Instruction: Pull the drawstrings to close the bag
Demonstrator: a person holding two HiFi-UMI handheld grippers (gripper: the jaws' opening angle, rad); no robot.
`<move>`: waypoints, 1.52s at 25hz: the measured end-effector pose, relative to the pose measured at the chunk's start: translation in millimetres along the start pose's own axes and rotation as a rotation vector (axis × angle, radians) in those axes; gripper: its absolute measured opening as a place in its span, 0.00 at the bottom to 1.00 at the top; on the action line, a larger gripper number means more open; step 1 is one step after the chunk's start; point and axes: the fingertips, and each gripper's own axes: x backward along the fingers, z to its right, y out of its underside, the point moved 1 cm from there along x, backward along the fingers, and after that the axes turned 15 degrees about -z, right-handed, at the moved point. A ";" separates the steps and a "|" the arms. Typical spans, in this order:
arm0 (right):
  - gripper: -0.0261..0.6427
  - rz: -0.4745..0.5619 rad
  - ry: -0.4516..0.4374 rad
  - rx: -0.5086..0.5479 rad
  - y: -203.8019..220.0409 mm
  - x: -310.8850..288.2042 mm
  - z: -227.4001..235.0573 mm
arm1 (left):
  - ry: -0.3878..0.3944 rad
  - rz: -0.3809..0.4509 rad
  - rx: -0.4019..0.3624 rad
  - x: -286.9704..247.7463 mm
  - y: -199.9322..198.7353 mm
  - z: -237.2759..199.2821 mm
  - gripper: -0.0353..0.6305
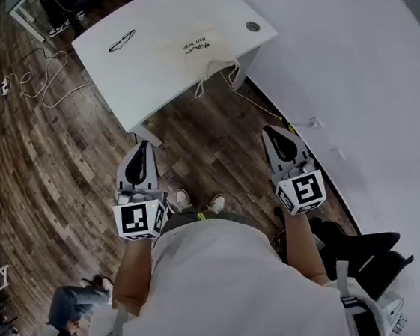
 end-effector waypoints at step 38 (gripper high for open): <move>0.10 -0.089 0.016 -0.067 31.0 -84.0 135.8 | -0.021 -0.142 -0.006 -195.0 23.2 9.4 0.08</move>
